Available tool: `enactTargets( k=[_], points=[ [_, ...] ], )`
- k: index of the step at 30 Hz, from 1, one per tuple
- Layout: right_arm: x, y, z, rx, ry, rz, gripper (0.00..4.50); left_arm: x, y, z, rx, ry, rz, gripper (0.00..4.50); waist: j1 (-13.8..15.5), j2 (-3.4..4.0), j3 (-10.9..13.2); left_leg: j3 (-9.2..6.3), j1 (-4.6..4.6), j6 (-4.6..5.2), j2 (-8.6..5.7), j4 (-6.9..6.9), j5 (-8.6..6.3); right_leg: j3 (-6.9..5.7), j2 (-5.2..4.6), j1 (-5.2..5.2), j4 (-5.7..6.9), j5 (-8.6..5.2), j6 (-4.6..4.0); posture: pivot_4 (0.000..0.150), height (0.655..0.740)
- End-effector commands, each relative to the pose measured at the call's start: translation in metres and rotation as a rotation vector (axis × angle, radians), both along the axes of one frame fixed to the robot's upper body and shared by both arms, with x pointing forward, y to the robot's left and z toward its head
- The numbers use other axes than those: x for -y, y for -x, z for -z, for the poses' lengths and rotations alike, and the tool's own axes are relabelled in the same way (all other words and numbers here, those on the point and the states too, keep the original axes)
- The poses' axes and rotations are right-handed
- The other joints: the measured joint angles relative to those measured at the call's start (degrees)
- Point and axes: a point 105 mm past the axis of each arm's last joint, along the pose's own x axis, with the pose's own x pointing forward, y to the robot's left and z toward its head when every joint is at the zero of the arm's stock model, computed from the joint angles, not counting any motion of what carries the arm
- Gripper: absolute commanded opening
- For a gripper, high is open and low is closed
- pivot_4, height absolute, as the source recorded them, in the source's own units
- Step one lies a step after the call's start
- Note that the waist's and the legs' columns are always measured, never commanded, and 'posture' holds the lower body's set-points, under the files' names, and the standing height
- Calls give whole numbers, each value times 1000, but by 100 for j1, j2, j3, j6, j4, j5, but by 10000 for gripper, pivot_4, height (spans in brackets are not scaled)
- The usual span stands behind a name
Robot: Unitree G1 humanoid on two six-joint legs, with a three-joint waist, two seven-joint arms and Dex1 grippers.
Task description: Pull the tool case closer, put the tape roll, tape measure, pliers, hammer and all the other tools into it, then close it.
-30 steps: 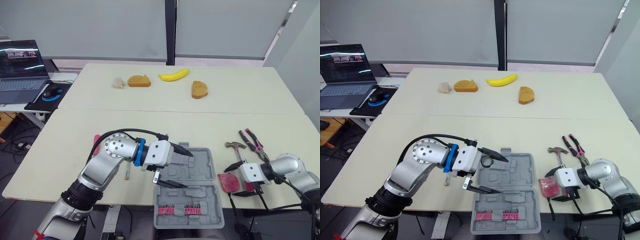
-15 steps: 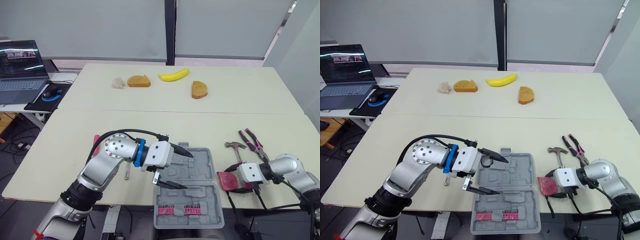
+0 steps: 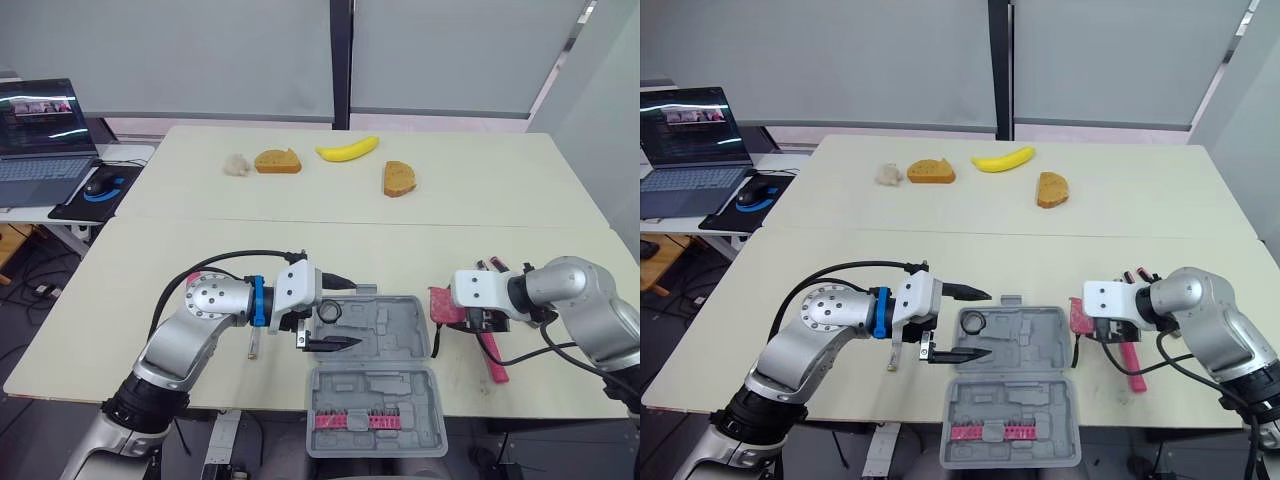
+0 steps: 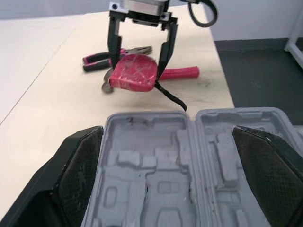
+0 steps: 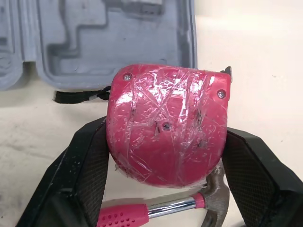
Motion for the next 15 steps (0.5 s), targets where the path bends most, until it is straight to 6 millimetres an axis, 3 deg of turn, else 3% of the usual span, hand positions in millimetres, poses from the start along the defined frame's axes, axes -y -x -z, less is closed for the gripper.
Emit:
enactTargets(
  k=[1,5,15],
  points=[
    [-20,-9,-15,84,61,-51,31612,-3,2,-12,41,18,-26,45000,-22,0,0,1,0,0,0,0,0,1,0,1,0,0,0,1500,7400],
    [-38,-12,-6,68,97,-95,31612,-4,5,-12,30,32,-39,45000,-21,0,0,2,-3,-3,3,-1,0,-1,2,-10,1,1,-2,1500,7400],
    [-54,-12,20,30,129,-128,31612,-5,12,-3,13,2,-29,45000,-18,0,0,4,-5,-17,5,0,8,0,4,-9,2,2,-3,1500,7400]
  ],
)
